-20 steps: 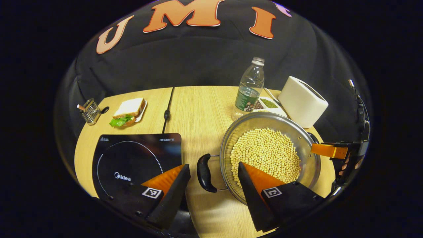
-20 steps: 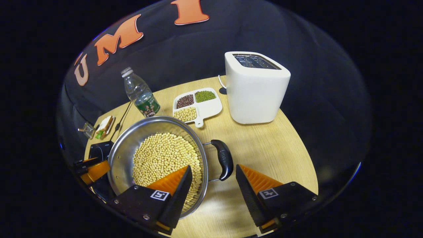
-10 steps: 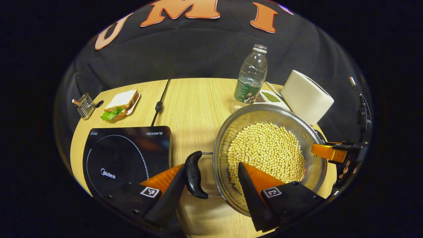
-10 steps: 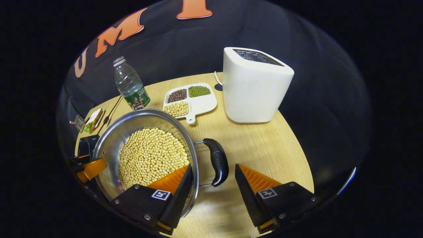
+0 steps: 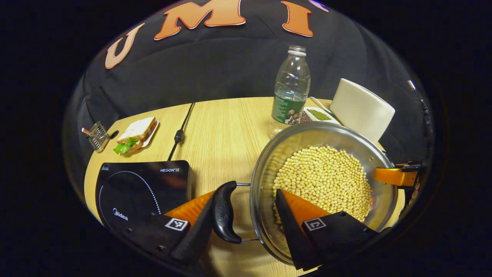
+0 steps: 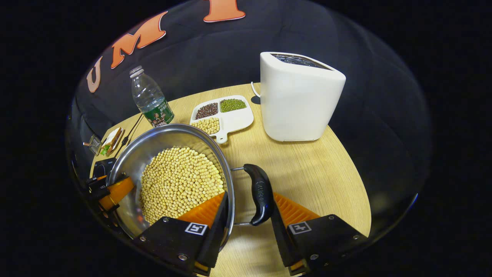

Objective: First push the handle of the pot to place it horizontally, then grasp the pot with both hands and set it on the induction cooktop.

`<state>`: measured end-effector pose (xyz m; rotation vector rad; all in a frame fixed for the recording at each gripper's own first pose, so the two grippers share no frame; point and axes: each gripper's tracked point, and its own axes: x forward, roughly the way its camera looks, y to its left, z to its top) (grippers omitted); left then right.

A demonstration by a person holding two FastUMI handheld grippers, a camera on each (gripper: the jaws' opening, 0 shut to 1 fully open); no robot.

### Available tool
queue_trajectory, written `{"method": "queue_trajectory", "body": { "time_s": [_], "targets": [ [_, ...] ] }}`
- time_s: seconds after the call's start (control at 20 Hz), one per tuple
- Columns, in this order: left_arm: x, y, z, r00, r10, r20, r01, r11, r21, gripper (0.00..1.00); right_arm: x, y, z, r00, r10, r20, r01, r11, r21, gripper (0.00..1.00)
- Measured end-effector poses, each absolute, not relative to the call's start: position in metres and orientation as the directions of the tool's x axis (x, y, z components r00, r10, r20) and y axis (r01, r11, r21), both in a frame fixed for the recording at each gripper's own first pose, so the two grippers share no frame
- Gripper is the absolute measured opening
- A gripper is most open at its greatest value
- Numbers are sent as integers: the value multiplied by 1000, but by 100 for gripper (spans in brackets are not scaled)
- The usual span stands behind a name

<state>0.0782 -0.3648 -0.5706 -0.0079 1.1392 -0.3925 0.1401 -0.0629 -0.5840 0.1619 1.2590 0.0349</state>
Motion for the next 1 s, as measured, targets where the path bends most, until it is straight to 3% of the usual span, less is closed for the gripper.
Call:
{"method": "queue_trajectory", "body": {
  "time_s": [0.2, 0.75, 0.9, 0.95, 1.0],
  "targets": [
    [84, -362, -579, 397, -274, -876, 261, 949, -178, 83, 142, -60, -588, 327, 112, -938, 58, 989, 139, 60],
    [91, -358, -573, 454, -281, -846, 250, 951, -182, 76, 143, -59, -568, 378, 57, -924, 75, 993, 92, 53],
    [94, -347, -546, 488, -279, -827, 245, 953, -176, 76, 143, -51, -546, 409, 63, -910, 76, 992, 103, 53],
    [94, -340, -539, 492, -278, -825, 248, 953, -173, 75, 143, -49, -539, 416, 66, -907, 77, 991, 108, 48],
    [95, -333, -533, 494, -276, -825, 251, 953, -169, 76, 142, -44, -534, 420, 69, -905, 79, 991, 112, 53]
  ]
}}
